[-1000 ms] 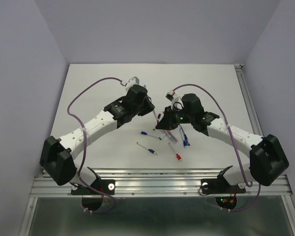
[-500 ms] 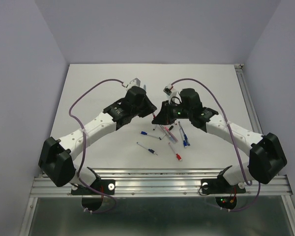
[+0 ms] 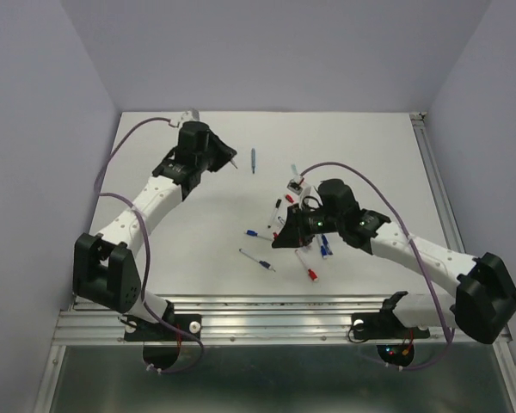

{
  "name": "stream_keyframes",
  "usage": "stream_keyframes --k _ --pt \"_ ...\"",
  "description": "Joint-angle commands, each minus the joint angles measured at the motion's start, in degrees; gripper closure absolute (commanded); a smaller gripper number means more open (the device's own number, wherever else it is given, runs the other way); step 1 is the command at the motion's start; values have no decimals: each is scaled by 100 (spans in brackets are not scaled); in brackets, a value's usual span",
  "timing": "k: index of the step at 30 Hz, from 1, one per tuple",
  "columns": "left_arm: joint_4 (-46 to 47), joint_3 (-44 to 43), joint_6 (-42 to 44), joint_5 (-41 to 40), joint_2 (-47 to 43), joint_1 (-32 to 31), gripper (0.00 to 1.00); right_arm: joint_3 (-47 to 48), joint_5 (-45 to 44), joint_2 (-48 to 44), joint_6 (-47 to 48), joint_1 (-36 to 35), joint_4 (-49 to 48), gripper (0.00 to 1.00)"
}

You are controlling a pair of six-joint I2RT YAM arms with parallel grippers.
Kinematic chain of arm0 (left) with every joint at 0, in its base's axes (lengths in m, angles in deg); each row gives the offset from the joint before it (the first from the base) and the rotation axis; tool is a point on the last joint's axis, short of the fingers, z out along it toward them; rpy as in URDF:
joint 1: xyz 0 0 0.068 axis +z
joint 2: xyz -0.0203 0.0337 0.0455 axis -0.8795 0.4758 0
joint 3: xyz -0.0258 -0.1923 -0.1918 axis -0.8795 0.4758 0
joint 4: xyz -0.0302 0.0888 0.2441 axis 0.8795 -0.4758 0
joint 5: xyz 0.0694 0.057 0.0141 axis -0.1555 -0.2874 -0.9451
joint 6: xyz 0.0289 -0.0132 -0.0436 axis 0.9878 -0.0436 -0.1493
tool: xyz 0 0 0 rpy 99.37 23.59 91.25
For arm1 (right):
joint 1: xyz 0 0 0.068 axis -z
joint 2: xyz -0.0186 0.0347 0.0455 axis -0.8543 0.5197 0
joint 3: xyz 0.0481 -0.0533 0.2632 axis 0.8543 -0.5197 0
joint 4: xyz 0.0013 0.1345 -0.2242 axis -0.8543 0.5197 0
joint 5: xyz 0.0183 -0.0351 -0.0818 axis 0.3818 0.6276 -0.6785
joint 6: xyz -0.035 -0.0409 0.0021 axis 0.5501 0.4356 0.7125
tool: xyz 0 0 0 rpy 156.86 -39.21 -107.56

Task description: Open the pen caps

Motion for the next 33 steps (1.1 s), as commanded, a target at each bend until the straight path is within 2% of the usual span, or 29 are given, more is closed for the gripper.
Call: stream_keyframes --k 1,3,5,6,8,11,14,19,21,26,28,33 --pt "528 -822 440 343 384 694 100 -607 343 -734 -459 -496 35 99" --pt "519 -989 563 441 551 773 100 -924 317 -1076 -801 -505 -211 99" --pt "501 -1131 634 494 640 774 100 -942 -190 -1218 -881 -496 -143 99" --pt "466 -1148 678 581 753 774 100 -759 -671 -1157 -751 -487 -2 99" --pt "266 -1253 922 783 1042 774 100 -312 -1052 -930 -575 -382 498 99" --pt "-227 -1692 1292 828 1517 774 100 24 -1037 -175 -460 346 807 99" --pt "-728 -2202 1846 723 2403 730 100 559 -1308 573 -136 1172 921 99" --pt "-1397 -3098 2400 64 3276 677 100 1544 -2501 1733 217 1823 984 99" --pt "-1624 -3555 2699 -68 3670 668 100 2080 -2636 2355 234 2034 1062 99" --pt "-2249 -5046 3139 -253 4716 668 100 3117 -3145 3315 849 2079 1282 99" --pt "-2574 -5644 3236 -297 5209 677 100 3504 -3259 3693 1104 2088 1265 95" --pt "-2699 -6026 3288 -402 5684 668 100 4242 -3479 4388 1542 2088 1344 92"
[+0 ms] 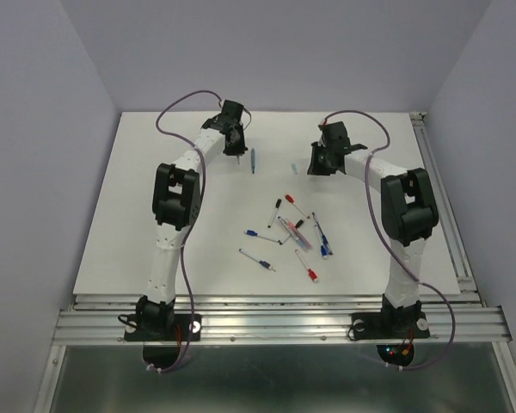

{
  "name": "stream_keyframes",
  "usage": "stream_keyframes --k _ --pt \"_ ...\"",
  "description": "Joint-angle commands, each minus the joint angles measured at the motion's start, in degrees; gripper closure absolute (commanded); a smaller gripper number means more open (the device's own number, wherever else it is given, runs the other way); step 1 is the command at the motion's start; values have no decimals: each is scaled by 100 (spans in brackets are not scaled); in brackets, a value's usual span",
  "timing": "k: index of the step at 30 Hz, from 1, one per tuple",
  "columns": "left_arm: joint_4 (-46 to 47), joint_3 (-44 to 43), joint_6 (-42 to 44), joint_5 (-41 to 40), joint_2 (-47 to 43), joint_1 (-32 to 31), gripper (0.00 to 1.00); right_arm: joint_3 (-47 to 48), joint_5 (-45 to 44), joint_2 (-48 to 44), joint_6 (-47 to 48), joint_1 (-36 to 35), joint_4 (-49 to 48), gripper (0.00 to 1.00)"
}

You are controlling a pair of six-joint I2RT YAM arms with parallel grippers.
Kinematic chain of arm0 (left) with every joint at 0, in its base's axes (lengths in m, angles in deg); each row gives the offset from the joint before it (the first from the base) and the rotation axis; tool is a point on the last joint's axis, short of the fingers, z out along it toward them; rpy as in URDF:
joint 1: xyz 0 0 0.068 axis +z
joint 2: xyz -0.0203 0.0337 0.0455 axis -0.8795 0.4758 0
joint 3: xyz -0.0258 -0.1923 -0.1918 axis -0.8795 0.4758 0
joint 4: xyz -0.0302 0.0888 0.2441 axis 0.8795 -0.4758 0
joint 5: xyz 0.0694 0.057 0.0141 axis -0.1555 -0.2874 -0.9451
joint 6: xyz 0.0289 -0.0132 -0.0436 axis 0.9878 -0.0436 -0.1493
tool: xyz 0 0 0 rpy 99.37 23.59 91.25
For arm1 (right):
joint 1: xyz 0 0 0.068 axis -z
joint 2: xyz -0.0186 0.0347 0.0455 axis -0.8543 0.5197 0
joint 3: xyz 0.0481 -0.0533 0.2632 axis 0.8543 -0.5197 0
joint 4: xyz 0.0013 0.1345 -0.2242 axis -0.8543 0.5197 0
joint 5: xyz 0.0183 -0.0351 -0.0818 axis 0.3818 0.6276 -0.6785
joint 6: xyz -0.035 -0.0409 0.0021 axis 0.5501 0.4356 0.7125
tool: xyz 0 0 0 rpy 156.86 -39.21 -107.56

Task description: Open the pen caps

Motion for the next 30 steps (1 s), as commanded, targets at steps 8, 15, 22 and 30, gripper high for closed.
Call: stream_keyframes --k 8,15,22,30 --pt "-445 -572 266 -63 369 -31 87 1365 -212 1047 936 -19 206 85" --pt "-445 -388 187 -72 352 -31 72 1276 351 1126 972 -19 65 75" --pt "-410 -273 125 -45 71 -40 51 1312 483 1082 682 -19 100 57" --pt "-401 113 46 -10 -710 -58 46 1216 281 451 462 -19 320 51"
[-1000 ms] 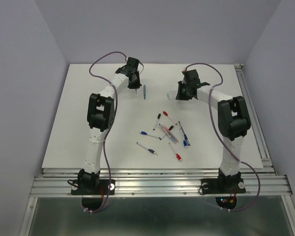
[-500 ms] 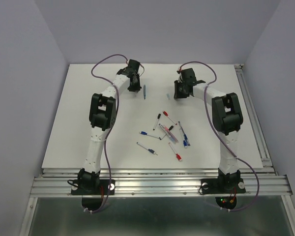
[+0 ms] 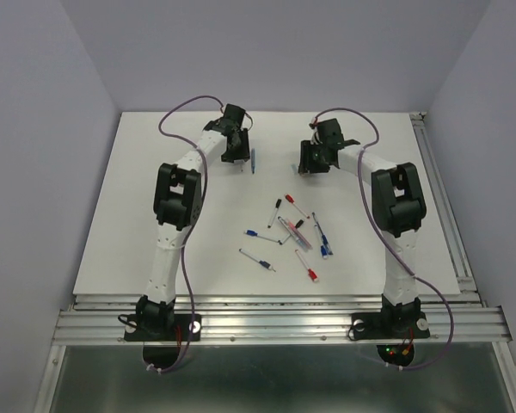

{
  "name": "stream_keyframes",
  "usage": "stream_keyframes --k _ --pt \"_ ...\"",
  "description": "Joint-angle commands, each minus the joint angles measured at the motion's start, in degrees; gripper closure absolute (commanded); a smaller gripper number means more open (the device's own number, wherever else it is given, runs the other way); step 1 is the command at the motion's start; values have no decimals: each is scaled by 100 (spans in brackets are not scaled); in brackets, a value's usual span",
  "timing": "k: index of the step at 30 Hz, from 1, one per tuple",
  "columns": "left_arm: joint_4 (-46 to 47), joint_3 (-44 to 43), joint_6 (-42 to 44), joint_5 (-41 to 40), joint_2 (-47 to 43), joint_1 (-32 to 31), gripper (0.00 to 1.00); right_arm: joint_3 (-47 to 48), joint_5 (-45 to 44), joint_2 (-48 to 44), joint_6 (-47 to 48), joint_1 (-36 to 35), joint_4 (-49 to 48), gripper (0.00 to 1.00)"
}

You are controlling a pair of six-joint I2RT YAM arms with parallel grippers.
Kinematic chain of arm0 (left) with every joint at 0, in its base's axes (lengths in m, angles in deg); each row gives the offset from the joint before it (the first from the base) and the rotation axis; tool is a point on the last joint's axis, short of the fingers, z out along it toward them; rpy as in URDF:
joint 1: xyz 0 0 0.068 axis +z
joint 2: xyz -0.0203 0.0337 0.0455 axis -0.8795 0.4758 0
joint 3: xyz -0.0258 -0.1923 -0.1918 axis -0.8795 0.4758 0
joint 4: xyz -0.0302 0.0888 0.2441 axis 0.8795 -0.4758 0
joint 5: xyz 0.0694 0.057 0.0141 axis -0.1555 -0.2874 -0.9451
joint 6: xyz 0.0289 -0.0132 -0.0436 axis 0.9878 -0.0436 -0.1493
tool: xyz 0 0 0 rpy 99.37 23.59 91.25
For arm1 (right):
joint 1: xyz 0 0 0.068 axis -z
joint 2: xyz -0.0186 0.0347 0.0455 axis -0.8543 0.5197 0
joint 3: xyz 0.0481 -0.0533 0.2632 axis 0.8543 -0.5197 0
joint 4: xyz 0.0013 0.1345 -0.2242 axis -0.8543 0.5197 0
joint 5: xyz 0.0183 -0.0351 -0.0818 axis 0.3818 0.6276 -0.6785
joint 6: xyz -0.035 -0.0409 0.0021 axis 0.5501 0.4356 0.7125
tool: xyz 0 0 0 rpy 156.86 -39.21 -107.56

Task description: Open the pen caps

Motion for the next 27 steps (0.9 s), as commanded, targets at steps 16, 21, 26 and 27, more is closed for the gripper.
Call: stream_keyframes --k 16,21,26,27 --pt "1245 4771 -1205 406 -4884 -690 1 -2802 886 -3837 -70 -220 -711 0" --pt "1219 6274 -2143 512 -5867 -1006 1 -3226 -272 -4356 38 -1038 -404 0" --pt "1123 7022 -2963 601 -6142 -1533 1 -3648 -896 -4603 -446 -1065 -545 0" --pt "948 7058 -3277 435 -6099 -1743 1 -3735 -897 -4664 -525 -1073 -527 0"
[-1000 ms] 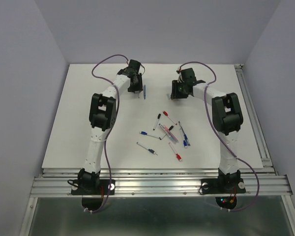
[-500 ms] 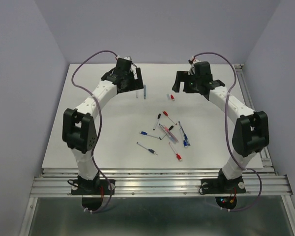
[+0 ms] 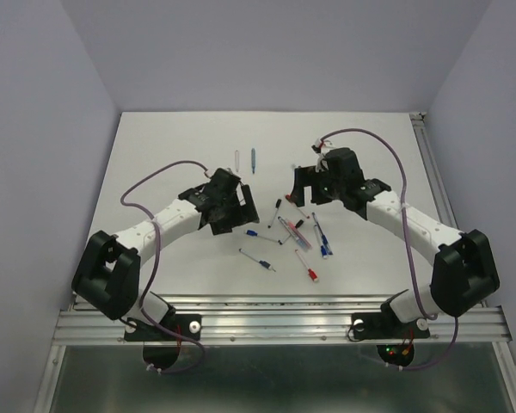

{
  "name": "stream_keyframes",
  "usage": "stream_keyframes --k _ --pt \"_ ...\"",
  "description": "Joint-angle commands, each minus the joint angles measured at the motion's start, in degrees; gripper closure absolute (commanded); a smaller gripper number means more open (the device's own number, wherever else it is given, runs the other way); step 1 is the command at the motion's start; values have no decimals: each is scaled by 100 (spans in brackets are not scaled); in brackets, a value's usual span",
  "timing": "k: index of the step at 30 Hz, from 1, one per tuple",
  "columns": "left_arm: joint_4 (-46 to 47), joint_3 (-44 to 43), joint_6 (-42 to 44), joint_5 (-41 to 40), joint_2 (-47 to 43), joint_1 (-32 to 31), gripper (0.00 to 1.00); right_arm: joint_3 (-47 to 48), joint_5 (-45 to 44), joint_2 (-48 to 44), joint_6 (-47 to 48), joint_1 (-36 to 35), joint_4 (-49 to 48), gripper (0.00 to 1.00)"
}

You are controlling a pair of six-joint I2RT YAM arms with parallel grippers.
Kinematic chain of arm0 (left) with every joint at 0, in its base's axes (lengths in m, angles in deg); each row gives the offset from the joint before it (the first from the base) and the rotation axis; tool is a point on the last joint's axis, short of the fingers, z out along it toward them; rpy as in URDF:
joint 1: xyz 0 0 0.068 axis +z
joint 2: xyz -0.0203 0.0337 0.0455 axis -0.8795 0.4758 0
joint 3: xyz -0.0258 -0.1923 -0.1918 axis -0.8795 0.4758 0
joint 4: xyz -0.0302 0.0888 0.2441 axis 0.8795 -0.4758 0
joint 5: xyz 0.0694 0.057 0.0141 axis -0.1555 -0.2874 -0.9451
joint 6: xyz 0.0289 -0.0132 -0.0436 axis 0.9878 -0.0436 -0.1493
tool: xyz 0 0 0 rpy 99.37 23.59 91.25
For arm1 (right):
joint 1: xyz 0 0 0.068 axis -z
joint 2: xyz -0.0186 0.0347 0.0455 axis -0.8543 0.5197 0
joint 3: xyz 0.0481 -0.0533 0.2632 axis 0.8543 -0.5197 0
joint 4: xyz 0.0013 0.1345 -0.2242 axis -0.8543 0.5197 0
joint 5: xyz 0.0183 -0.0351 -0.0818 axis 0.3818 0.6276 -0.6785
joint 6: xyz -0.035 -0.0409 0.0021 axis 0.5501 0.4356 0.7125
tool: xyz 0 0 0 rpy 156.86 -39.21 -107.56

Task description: Open the pen caps

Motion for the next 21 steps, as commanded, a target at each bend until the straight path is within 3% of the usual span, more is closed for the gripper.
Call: stream_keyframes --k 1,7,11,17,21 --pt "-189 206 -1063 -113 -193 -595 1 -292 -846 -330 -342 113 -195 0" --pt "-427 312 -1661 -114 220 -912 12 -502 -1173 -410 -571 113 -72 0" --pt "-734 269 -1986 -254 457 -1114 14 -696 -1410 -506 -545 113 -2 0" --pt "-1078 57 -2084 -307 1020 -1194 16 -837 -1499 -559 -545 113 -19 0" --pt "-1358 -109 -2031 -509 1485 -1203 24 -881 -1595 -577 -571 113 -28 0"
